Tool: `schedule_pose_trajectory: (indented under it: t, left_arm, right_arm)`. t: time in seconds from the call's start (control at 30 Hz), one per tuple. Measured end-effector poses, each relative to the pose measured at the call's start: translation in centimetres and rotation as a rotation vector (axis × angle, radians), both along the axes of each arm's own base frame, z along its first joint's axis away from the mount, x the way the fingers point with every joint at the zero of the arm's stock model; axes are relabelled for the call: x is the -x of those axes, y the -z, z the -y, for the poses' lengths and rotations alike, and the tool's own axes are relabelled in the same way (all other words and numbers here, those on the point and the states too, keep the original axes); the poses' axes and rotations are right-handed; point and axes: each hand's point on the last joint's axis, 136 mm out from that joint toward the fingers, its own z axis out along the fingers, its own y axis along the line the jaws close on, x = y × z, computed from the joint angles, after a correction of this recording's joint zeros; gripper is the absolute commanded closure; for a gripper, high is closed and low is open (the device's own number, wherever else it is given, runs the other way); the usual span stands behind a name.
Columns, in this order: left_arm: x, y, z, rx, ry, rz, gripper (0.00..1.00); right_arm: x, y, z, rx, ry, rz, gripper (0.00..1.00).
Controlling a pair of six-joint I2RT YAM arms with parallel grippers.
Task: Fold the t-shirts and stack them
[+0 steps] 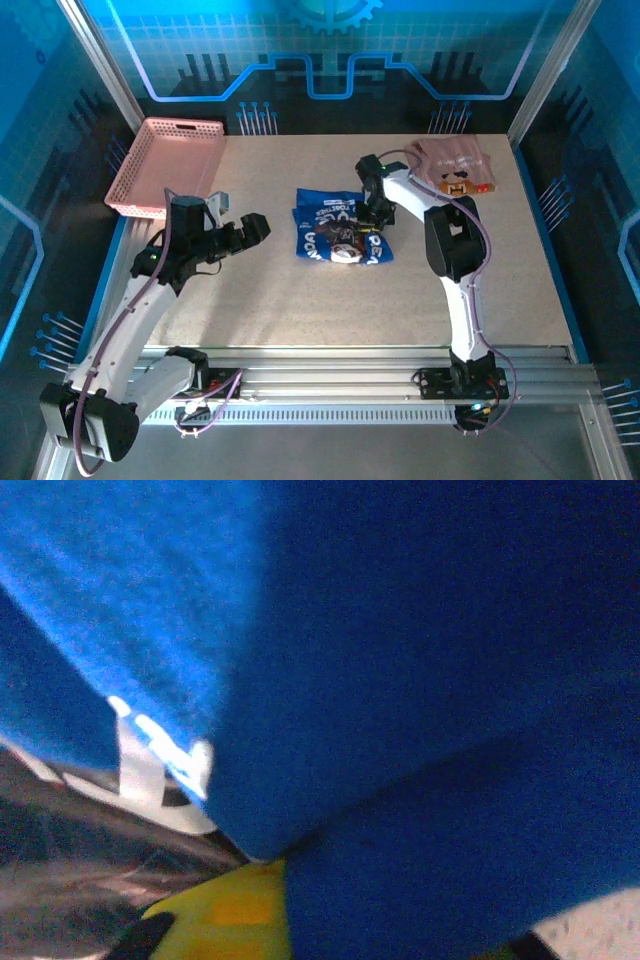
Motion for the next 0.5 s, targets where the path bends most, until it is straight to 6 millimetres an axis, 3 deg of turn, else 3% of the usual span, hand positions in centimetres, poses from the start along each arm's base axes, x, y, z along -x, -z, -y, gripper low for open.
schedule_pose_trajectory:
  t: [0.17, 0.37, 0.5]
  left_arm:
    - [0.8, -0.6, -0.4, -0.003, -0.009, 0.016, 0.01]
    - [2.3, -0.9, -0.7, 0.001, -0.012, 0.044, 0.01]
    - [2.8, -0.1, -0.8, 0.004, -0.017, 0.030, 0.01]
  right_arm:
    - [-2.8, -1.3, 0.3, 0.085, -0.015, 0.066, 1.00]
    - [-6.1, -6.6, 1.7, 0.249, -0.053, 0.232, 1.00]
    - [-6.8, -8.3, 3.2, 0.357, -0.068, 0.280, 1.00]
